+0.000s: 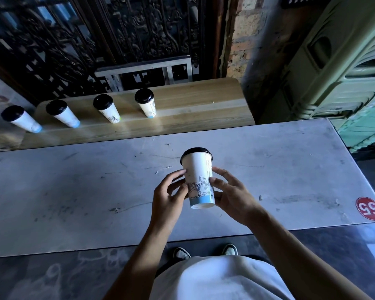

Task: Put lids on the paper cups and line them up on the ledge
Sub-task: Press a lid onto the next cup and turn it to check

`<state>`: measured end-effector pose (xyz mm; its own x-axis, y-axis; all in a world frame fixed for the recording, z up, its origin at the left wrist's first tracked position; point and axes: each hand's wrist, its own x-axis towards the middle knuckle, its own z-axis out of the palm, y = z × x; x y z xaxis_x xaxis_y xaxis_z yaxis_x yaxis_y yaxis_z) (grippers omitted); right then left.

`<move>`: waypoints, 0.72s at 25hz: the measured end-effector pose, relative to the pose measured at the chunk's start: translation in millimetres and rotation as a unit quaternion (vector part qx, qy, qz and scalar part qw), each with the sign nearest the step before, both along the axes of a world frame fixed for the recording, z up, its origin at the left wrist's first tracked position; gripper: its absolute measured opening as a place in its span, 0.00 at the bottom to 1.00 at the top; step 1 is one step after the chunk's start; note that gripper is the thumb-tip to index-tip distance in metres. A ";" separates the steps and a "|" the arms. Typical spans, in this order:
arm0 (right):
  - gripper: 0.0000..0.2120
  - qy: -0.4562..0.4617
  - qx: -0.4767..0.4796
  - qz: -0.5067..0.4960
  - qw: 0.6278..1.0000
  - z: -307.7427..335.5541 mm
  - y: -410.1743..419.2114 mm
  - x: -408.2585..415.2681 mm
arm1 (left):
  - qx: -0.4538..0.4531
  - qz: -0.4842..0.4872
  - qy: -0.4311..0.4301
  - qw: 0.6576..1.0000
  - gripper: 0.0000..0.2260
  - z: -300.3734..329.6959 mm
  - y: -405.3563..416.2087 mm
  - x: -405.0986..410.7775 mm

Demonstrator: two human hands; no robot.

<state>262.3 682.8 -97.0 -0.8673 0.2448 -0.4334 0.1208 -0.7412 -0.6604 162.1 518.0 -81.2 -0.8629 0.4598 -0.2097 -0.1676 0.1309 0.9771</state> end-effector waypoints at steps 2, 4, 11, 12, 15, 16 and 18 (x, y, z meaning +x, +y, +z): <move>0.25 -0.010 0.021 -0.003 1.000 1.3 0.4 -0.5 | -0.014 0.007 0.022 1.000 0.17 -0.4 0.8 -1.1; 0.26 -0.024 0.040 -0.005 0.999 2.2 1.1 -0.8 | -0.046 0.009 0.077 0.996 0.23 -0.4 0.8 -1.8; 0.22 -0.026 0.067 -0.007 0.997 3.5 1.2 -1.5 | -0.067 -0.014 0.119 0.990 0.22 2.7 2.9 1.7; 0.19 -0.028 0.070 -0.010 0.997 2.3 2.2 -1.8 | -0.061 -0.011 0.093 0.994 0.19 3.2 4.7 1.5; 0.09 -0.031 0.065 -0.019 0.997 -0.6 7.2 -2.6 | -0.060 -0.002 0.045 0.997 0.12 1.5 6.6 -0.9; 0.08 -0.029 0.071 -0.021 0.997 -1.8 8.8 -2.6 | -0.060 -0.001 0.043 0.997 0.11 0.3 6.3 -1.7; 0.09 -0.018 0.090 -0.027 0.995 -5.0 10.4 -2.9 | -0.055 -0.005 0.036 0.998 0.10 -1.5 6.4 -2.4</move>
